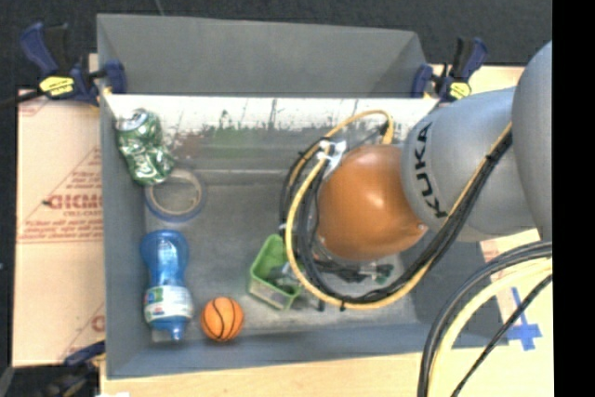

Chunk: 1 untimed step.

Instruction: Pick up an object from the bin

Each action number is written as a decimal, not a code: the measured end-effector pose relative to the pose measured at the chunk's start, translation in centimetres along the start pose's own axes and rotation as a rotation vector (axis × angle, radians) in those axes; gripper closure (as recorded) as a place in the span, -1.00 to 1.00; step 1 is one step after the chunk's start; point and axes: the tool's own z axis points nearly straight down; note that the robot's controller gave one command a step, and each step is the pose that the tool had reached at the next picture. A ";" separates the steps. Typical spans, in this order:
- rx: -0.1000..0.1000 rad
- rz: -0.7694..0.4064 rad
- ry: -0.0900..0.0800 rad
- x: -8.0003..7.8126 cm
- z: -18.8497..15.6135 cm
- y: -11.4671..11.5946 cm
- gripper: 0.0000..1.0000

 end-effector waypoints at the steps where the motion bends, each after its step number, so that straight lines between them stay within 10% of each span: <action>1: -0.001 0.002 0.001 0.0 -2.5 -0.1 1.00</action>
Offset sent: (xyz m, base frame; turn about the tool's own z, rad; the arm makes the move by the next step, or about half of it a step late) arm -0.0004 -0.0002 0.0992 0.0011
